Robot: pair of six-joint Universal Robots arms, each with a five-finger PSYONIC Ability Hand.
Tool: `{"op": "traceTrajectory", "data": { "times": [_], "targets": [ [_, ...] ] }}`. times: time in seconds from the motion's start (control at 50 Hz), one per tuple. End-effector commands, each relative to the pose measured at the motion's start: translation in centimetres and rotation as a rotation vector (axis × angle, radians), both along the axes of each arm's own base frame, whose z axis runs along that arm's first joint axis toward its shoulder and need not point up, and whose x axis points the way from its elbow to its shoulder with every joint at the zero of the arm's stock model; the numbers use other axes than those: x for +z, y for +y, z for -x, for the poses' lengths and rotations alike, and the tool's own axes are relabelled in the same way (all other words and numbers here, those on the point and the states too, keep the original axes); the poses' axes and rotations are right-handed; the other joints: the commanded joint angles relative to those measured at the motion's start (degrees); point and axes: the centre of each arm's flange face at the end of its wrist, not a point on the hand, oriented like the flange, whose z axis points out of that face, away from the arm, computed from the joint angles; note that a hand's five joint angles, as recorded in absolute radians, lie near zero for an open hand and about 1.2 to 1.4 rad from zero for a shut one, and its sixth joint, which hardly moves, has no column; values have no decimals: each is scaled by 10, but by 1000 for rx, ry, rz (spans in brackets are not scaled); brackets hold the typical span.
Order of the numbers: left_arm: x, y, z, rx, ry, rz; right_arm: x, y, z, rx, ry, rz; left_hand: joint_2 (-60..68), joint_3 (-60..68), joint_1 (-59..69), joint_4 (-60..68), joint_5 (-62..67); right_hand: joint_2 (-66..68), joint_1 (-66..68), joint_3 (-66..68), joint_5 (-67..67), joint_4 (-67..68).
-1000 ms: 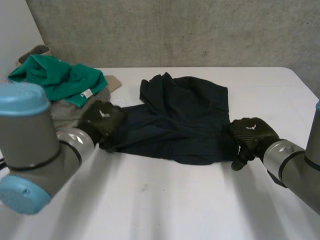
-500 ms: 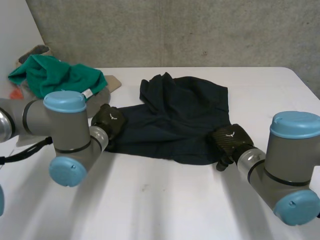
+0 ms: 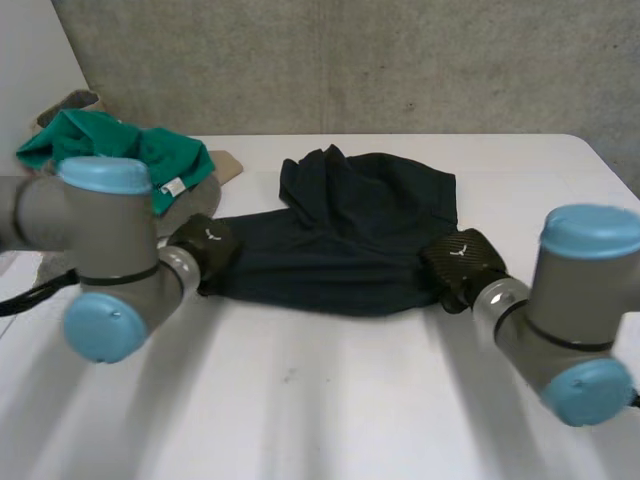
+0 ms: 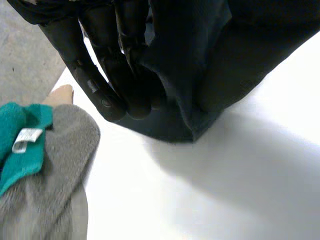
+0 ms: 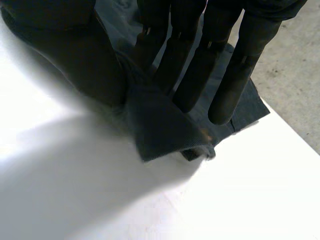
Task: Fold the laundry.
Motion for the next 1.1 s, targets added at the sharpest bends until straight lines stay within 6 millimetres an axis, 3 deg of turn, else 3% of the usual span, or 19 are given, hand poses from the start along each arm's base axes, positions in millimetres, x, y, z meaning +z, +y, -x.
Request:
{"op": "traceTrajectory", "data": {
  "times": [0.02,0.1,0.18,0.34,0.42,0.5,0.52,0.58,0.6,0.62,0.68,0.74,0.8,0.88,0.94,0.96,1.02,1.04,1.1],
  "targets": [
    [26,60,-28,9,-29,-167,41,48,39,70,203,-282,117,121,135,116,135,128,157,122,139,117],
    [25,90,-33,-44,-82,-262,50,75,56,144,330,-473,117,121,135,116,135,128,157,122,139,117],
    [24,100,-28,-102,-88,-266,52,69,56,176,341,-429,117,121,135,116,135,128,157,122,139,117],
    [30,61,-2,-78,-20,-96,36,29,40,100,234,-280,117,121,135,116,135,128,157,122,139,117],
    [43,31,15,-36,50,-9,49,2,31,46,197,-185,117,121,135,116,135,128,157,122,139,117],
    [99,6,30,7,208,154,99,-34,19,-27,89,58,117,121,135,116,135,128,157,122,139,117],
    [137,-1,33,20,308,256,127,-47,14,-53,16,182,117,121,135,116,135,128,157,122,139,117],
    [198,-5,33,31,478,414,180,-60,7,-78,-115,396,117,121,135,116,135,128,157,122,139,117],
    [233,-5,30,36,584,512,217,-61,3,-82,-209,537,117,121,135,116,135,128,157,122,139,117],
    [250,-5,28,37,639,559,237,-58,2,-81,-259,606,117,121,135,116,135,128,157,122,139,117],
    [299,2,17,35,804,675,295,-52,5,-91,-420,810,117,121,135,116,135,128,157,122,139,117],
    [309,5,9,55,836,669,312,-50,7,-93,-463,862,117,121,135,116,135,128,157,122,139,117],
    [300,3,4,85,810,619,307,-54,7,-91,-453,845,117,121,135,116,135,128,157,122,139,117],
    [268,-8,-3,150,742,503,282,-56,1,-68,-413,747,117,121,135,116,135,128,157,122,139,117],
    [234,-12,-6,187,697,393,242,-61,-1,-45,-360,614,117,121,135,116,135,128,157,122,139,117],
    [212,-12,-7,206,662,329,230,-61,-2,-40,-345,575,117,121,135,116,135,128,157,122,139,117],
    [175,-10,-7,226,603,225,177,-58,-3,-32,-281,412,117,121,135,116,135,128,157,122,139,117],
    [152,-7,-6,226,569,162,149,-54,-1,-33,-249,328,117,121,135,116,135,128,157,122,139,117],
    [116,-3,-5,220,526,76,105,-44,3,-38,-196,197,117,121,135,116,135,128,157,122,139,117]
  ]
}}
